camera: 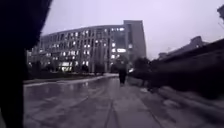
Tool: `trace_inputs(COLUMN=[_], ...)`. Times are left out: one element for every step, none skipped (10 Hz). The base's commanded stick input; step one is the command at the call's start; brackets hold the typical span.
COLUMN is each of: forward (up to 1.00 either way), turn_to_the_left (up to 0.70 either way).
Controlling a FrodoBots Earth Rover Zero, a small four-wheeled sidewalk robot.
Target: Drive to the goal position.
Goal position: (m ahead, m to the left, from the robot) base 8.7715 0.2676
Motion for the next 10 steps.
trace_inputs(forward=[1.00,1.00,1.00,1.00,1.00,1.00,1.00,1.00,1.00,1.00], turn_to_the_left=[0.00,0.00,0.00,0.00,0.00,0.00,0.00,0.00,0.00,0.00])
